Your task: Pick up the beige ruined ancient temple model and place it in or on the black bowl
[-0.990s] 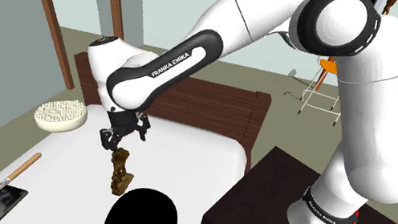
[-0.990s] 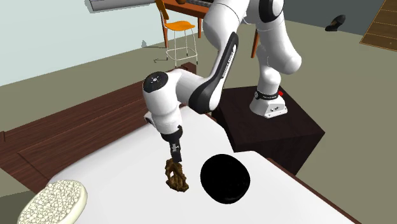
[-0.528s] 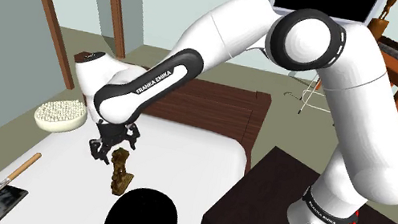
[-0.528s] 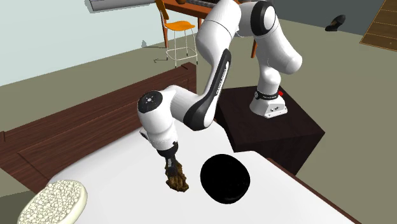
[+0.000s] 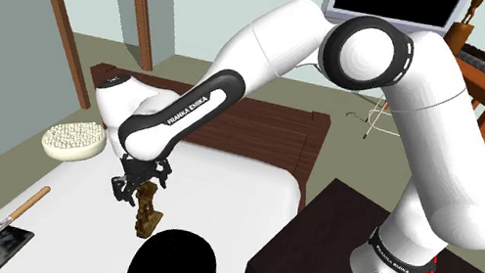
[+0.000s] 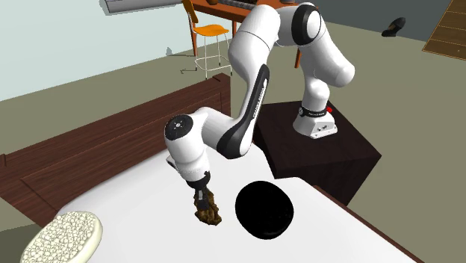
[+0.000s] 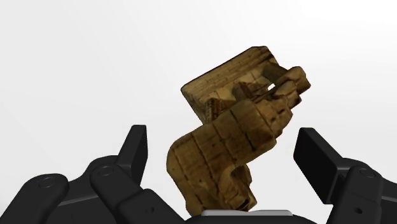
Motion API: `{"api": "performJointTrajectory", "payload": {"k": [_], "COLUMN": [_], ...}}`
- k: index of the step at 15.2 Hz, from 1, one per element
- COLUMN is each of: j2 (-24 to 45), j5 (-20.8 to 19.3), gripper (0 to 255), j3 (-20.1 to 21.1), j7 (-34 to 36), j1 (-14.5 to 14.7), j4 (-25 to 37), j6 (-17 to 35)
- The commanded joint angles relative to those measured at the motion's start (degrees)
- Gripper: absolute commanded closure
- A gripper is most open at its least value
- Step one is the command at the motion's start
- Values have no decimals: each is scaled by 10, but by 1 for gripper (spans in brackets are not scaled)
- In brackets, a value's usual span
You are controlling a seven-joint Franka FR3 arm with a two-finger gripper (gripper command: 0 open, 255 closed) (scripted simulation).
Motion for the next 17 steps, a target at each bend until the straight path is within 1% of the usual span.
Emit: {"api": "performJointTrajectory", "payload": {"k": [1,3,4,13,17], "j2": [0,0,0,0,-19], "j5": [0,0,0,0,7], "gripper": [0,0,255,255,255], "j3": [0,0,0,0,5], "j7": [0,0,0,0,-4], "j1": [0,0,0,0,-4], "j4": [0,0,0,0,1], "j6": [0,0,0,0,-19]}}
